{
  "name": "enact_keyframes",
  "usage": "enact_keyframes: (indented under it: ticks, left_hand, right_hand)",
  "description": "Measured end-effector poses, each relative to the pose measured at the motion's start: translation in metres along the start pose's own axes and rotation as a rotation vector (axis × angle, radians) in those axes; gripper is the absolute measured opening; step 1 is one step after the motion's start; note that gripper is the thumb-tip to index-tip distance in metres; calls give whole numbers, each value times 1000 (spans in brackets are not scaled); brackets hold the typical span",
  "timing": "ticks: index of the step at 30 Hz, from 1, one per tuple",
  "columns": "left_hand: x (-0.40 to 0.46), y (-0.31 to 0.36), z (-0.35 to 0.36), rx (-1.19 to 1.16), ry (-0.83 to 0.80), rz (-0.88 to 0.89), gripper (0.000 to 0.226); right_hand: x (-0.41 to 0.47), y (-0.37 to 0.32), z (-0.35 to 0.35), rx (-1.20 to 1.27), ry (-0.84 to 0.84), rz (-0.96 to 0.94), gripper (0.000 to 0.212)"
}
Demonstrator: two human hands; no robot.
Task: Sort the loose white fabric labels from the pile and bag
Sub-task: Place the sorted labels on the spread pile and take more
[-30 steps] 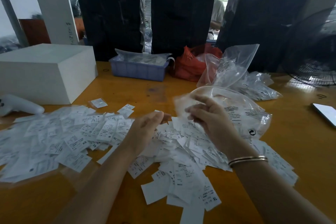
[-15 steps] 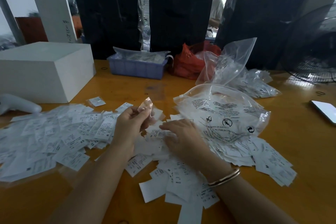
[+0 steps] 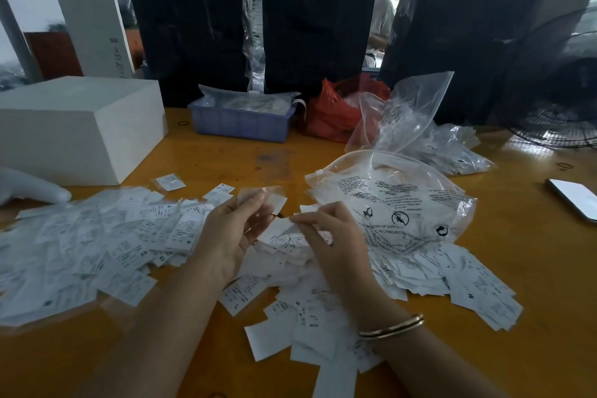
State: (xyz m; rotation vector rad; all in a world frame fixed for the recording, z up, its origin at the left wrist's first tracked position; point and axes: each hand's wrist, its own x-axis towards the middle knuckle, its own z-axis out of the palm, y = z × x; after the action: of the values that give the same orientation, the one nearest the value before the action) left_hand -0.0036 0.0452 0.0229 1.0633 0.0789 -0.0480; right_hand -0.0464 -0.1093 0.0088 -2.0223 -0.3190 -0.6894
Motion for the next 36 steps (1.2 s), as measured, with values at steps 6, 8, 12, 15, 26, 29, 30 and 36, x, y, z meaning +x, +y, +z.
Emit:
enact_keyframes:
  ticks: [6,8,12,15,26,29,30,36]
  left_hand:
    - [-4,0,3,-77,-65,-33,21]
    - [-4,-1,4,-85,-83,-48,25]
    - [-5,-6,7,-63,-108,-74,18]
    - [-7,-9,10,-43,-125,-98,15]
    - [-13,-11,15,104,-178,-113,15]
    - [-13,-11,14,142,-178,-75,13]
    - [-13,-12,14,165,-185,-56,12]
    - [-14,-11,14,242,-180,19,14]
  right_hand:
    - [0,0,-13,193,82,223,30]
    - [0,-3,-11,166,98,198,29]
    - [-1,-6,-9,159,136,98,36]
    - [1,-4,-9,195,149,121,37]
    - [0,2,-5,223,16,246,38]
    - [4,5,-8,479,20,432,21]
    - [5,6,-9,477,-11,462,21]
    - [6,7,-10,636,-72,542,16]
